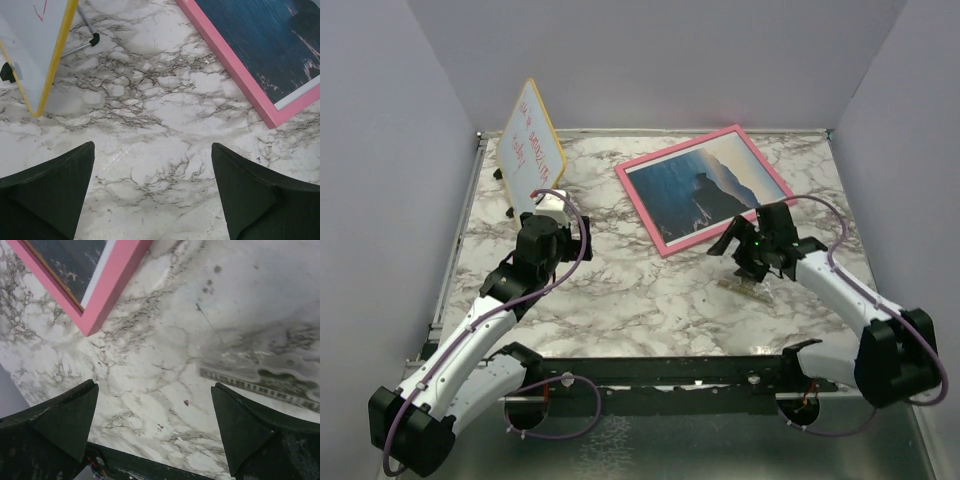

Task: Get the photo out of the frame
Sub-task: Adjust the distractor at the center of the board.

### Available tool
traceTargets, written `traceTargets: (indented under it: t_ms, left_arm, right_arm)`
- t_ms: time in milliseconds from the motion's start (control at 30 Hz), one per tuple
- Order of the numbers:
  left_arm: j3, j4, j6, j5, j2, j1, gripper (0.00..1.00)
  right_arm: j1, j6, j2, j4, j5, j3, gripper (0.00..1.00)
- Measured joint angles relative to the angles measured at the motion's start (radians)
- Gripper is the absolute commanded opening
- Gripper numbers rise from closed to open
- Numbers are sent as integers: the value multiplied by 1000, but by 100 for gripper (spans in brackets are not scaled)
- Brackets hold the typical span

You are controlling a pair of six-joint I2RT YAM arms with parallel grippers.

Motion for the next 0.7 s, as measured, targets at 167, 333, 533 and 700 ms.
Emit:
traceTargets:
  t_ms: [167,333,533,700]
  left_arm:
    - [0,0,1,-3,0,0,99]
    - [0,0,3,-5,0,0,99]
    - [0,0,3,-5,0,0,99]
    - [0,0,3,-5,0,0,99]
  right_arm:
    - [49,-11,192,46,-2,117,100]
    - [59,2,259,33,59,118,100]
    - [45,19,248,-88,268,74,100]
    - [-58,29,176,-192,381,10,100]
